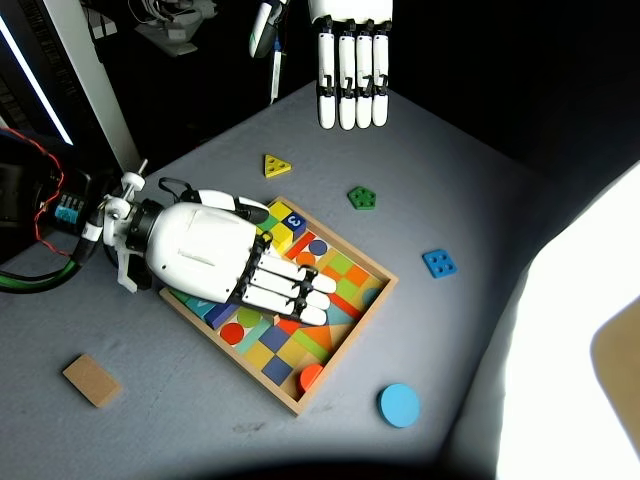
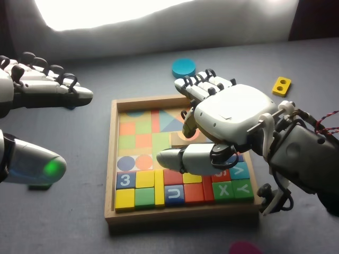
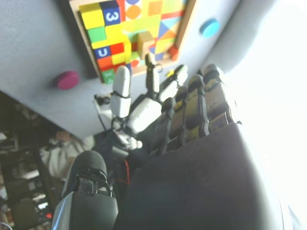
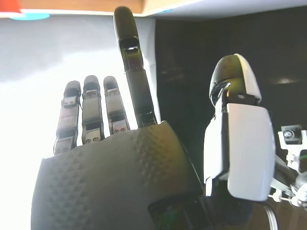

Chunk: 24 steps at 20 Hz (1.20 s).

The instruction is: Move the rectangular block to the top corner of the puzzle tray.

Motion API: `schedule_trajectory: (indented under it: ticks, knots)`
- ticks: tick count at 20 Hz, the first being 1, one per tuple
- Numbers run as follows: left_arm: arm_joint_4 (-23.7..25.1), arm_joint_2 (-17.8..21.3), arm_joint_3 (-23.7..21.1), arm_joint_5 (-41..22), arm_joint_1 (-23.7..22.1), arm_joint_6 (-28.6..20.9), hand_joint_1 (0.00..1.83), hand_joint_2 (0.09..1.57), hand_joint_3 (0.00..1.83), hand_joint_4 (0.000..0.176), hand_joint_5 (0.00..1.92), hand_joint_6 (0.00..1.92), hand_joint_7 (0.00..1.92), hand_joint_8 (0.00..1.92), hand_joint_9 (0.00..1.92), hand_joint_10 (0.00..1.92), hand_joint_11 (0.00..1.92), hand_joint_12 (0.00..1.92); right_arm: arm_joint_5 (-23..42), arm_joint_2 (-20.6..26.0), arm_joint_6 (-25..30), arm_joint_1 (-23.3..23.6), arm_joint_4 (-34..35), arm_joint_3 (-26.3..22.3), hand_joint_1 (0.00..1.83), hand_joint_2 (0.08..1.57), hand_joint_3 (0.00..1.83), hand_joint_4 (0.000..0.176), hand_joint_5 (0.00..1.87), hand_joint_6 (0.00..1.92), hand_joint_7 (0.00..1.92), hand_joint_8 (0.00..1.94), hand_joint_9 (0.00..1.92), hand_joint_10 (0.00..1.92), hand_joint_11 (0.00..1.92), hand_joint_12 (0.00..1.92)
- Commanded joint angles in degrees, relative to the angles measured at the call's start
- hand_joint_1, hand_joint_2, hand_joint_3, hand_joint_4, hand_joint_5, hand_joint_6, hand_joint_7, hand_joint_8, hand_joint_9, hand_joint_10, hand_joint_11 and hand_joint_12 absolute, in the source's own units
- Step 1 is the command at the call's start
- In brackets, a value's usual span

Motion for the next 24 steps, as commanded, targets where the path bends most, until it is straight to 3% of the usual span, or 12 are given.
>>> schedule_trajectory:
  ticks: [1, 6, 13, 18, 20, 24]
  knots:
    - [-0.9, 0.3, 0.2, 5.1, -0.4, -0.2, 0.0, 1.17, 0.01, 0.013, 0.0, 0.0, 0.0, 0.0, 0.0, 0.0, 0.0, 0.0, 3.5, 0.0, 0.3, 0.0, -2.9, 0.0, 0.0, 1.05, 0.0, 0.0, 0.8, 0.15, 0.0, 0.0, 0.0, 0.0, 0.0, 0.0]
    - [-0.9, 0.3, 0.3, 5.1, -0.4, -0.2, 0.0, 1.17, 0.01, 0.008, 0.0, 0.0, 0.0, 0.0, 0.0, 0.0, 0.0, 0.0, 3.5, -0.1, -0.4, -0.5, -2.9, 0.0, 0.0, 1.04, 0.0, 0.0, 0.77, 0.13, 0.0, 0.0, 0.0, 0.0, 0.0, 0.0]
    - [-0.9, 0.3, 0.4, 5.1, -0.4, -0.2, 0.0, 1.16, 0.0, 0.016, 0.0, 0.0, 0.0, 0.0, 0.0, 0.0, 0.0, 0.0, 3.3, -0.1, -0.8, -1.1, -2.9, 0.0, 0.0, 1.04, 0.0, 0.006, 0.81, 0.13, 0.0, 0.0, 0.0, 0.0, 0.0, 0.0]
    - [-0.9, 0.3, 0.5, 5.1, -0.4, -0.2, 0.0, 1.17, 0.0, 0.016, 0.0, 0.0, 0.0, 0.0, 0.0, 0.0, 0.0, 0.0, 3.0, 0.0, -1.1, -1.6, -2.9, 0.0, 0.0, 1.05, 0.0, 0.028, 0.8, 0.12, 0.0, 0.0, 0.0, 0.0, 0.0, 0.0]
    - [-0.9, 0.3, 0.5, 5.1, -0.4, -0.2, 0.0, 1.16, 0.0, 0.016, 0.0, 0.0, 0.0, 0.0, 0.0, 0.0, 0.0, 0.0, 2.9, 0.0, -1.3, -1.8, -2.9, 0.0, 0.0, 1.05, 0.0, 0.001, 0.8, 0.11, 0.0, 0.0, 0.0, 0.0, 0.0, 0.0]
    - [-0.9, 0.3, 0.5, 5.1, -0.4, -0.2, 0.0, 1.16, 0.0, 0.016, 0.0, 0.0, 0.0, 0.0, 0.0, 0.0, 0.0, 0.0, 2.9, 0.4, -1.6, -2.1, -2.9, 0.1, 0.0, 1.07, 0.01, 0.015, 0.76, 0.09, 0.0, 0.0, 0.0, 0.0, 0.0, 0.0]
